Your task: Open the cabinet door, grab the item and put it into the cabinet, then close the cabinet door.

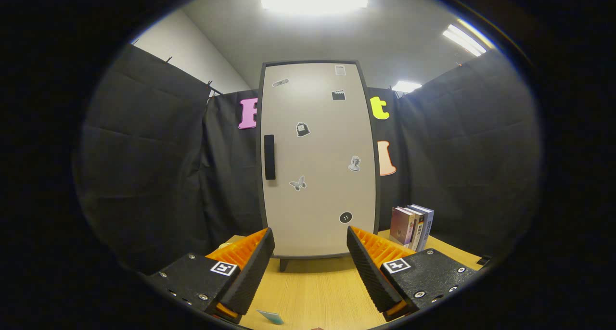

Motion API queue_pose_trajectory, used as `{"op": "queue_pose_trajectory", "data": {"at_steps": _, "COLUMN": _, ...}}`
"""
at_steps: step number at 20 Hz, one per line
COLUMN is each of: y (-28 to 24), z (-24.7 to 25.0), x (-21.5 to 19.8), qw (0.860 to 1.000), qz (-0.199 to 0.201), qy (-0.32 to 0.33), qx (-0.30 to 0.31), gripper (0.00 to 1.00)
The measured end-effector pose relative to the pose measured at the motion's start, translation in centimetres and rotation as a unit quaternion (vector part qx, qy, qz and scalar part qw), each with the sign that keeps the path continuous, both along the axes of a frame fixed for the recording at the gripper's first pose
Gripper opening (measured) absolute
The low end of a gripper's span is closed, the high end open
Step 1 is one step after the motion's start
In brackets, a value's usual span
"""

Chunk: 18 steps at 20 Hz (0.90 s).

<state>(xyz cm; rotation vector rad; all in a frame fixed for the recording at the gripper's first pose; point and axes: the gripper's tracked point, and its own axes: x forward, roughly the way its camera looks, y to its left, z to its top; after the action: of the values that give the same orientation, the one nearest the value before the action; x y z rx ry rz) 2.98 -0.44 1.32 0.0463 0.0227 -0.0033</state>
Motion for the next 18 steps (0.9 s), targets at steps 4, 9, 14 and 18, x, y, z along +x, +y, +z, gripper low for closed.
{"op": "queue_pose_trajectory", "data": {"at_steps": 4, "y": 1.3, "z": 1.9, "x": 2.6, "qw": 1.000, "qz": 0.018, "qy": 0.003, "qx": 0.012, "gripper": 0.94}}
{"op": "queue_pose_trajectory", "data": {"at_steps": 9, "y": 3.6, "z": 4.8, "x": 7.5, "qw": 0.999, "qz": 0.046, "qy": -0.006, "qx": 0.009, "gripper": 0.94}}
{"op": "queue_pose_trajectory", "data": {"at_steps": 14, "y": 6.3, "z": 7.0, "x": 13.0, "qw": 0.998, "qz": 0.063, "qy": -0.014, "qx": 0.020, "gripper": 0.94}}
{"op": "queue_pose_trajectory", "data": {"at_steps": 18, "y": 7.5, "z": 8.8, "x": 17.1, "qw": 0.997, "qz": 0.067, "qy": -0.025, "qx": 0.013, "gripper": 0.94}}
